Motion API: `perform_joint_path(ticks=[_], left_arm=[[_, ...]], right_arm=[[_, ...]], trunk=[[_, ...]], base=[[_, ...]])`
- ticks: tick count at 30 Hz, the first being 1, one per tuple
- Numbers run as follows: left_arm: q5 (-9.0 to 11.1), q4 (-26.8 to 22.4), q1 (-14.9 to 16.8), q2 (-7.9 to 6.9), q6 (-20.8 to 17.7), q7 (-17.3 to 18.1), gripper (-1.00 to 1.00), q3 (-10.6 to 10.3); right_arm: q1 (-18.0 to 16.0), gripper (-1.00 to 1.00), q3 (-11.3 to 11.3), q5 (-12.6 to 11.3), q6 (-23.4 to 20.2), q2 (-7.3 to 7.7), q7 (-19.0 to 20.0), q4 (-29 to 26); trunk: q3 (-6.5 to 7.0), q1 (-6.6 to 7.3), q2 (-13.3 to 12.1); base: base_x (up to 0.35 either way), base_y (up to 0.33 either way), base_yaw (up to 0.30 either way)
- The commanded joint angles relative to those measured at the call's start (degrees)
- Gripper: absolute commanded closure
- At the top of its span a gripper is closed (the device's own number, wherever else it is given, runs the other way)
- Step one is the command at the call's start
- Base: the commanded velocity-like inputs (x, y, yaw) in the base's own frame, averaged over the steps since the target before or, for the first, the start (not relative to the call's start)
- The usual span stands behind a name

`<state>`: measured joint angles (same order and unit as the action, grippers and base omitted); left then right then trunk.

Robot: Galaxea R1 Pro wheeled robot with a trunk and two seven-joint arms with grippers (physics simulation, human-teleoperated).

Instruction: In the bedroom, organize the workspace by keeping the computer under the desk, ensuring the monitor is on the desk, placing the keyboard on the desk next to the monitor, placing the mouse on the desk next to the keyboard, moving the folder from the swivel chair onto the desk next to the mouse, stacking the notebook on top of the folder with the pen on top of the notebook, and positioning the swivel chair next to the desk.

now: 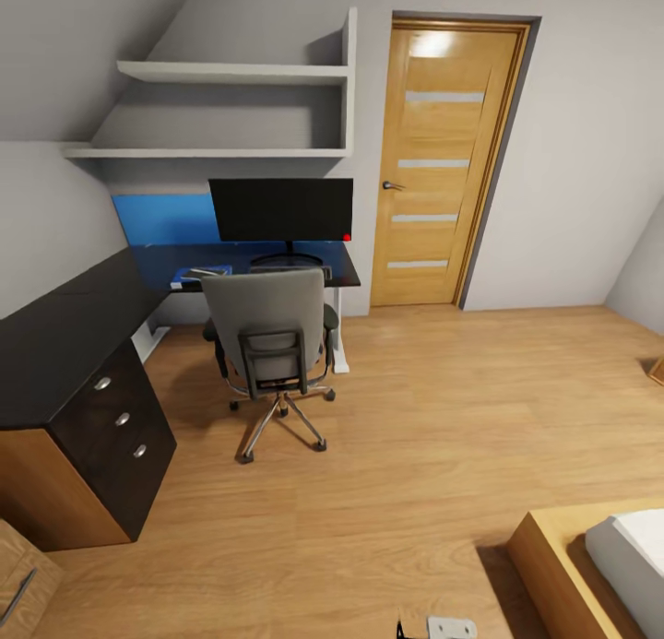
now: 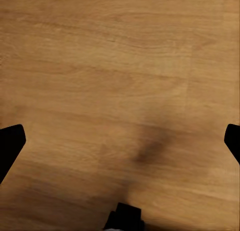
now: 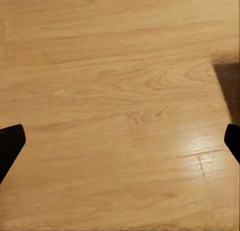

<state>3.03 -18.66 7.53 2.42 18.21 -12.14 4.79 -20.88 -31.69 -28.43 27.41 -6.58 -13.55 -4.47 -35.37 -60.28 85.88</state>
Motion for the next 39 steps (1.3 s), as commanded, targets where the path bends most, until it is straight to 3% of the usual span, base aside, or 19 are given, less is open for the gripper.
perform_joint_path(ticks=[1, 11, 16, 23, 29, 35, 39], left_arm=[[0.3, 0.6, 0.0, 0.02, 0.2, 0.2, -1.0, 0.2], [0.7, 2.9, 0.0, -1.51, 0.1, 0.4, -1.0, 0.6], [1.3, 4.4, 0.0, -1.74, 0.0, 0.7, -1.0, 0.9], [2.9, 5.2, 0.0, -1.69, 0.6, 1.3, -1.0, 1.1], [3.2, 6.1, 0.0, -1.65, 4.5, 1.5, -1.0, 1.1], [3.1, 9.4, 0.0, -1.58, 14.2, 1.6, -1.0, 0.9], [3.1, 10.1, 0.0, -1.61, 16.8, 2.0, -1.0, 0.9]], right_arm=[[0.0, -1.0, -0.6, -0.5, -0.6, 0.05, 0.1, 0.2], [0.0, -1.0, -0.6, -0.9, -1.9, 1.19, 0.8, 4.0], [0.0, -1.0, -0.7, -0.9, -1.7, 1.47, 0.9, 5.0], [0.1, -1.0, -0.7, -1.1, 0.3, 3.21, 0.9, 5.6], [0.4, -1.0, -0.7, -1.0, 5.6, 3.85, 0.9, 5.7], [0.9, -1.0, -0.7, -0.8, 10.1, 4.04, 1.0, 5.7], [1.8, -1.0, -0.9, 0.3, 13.2, 3.99, 2.6, 5.7]], trunk=[[0.14, 0.23, -0.4], [1.93, 2.43, -4.4], [2.83, 3.53, -6.4], [4.08, 5.06, -9.2], [5.16, 6.38, -11.6], [6.24, 7.7, -14.0], [6.96, 8.58, -15.6]], base=[[0.0, 0.0, 0.0], [0.0, 0.0, 0.0], [0.0, 0.0, 0.0], [0.0, 0.0, 0.0], [0.0, 0.0, 0.0], [0.0, 0.0, 0.0], [0.0, 0.0, 0.0]])
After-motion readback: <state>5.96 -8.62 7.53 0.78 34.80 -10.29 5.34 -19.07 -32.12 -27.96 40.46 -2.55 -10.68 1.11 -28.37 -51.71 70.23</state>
